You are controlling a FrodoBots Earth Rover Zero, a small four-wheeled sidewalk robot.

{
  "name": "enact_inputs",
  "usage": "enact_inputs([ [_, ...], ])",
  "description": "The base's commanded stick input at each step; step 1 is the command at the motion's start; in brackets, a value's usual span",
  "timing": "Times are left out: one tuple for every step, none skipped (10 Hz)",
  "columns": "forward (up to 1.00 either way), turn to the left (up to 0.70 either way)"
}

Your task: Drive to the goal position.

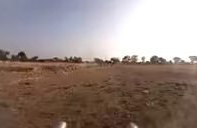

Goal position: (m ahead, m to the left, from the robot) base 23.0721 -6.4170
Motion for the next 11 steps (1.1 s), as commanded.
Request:
enact_inputs([
  [0.70,0.00],
  [0.70,0.00],
  [0.70,0.00],
  [0.70,0.00],
  [0.70,0.00],
  [0.70,0.00],
  [0.70,0.00],
  [0.70,0.00],
  [0.70,0.00],
  [0.70,0.00],
  [0.70,0.00],
])
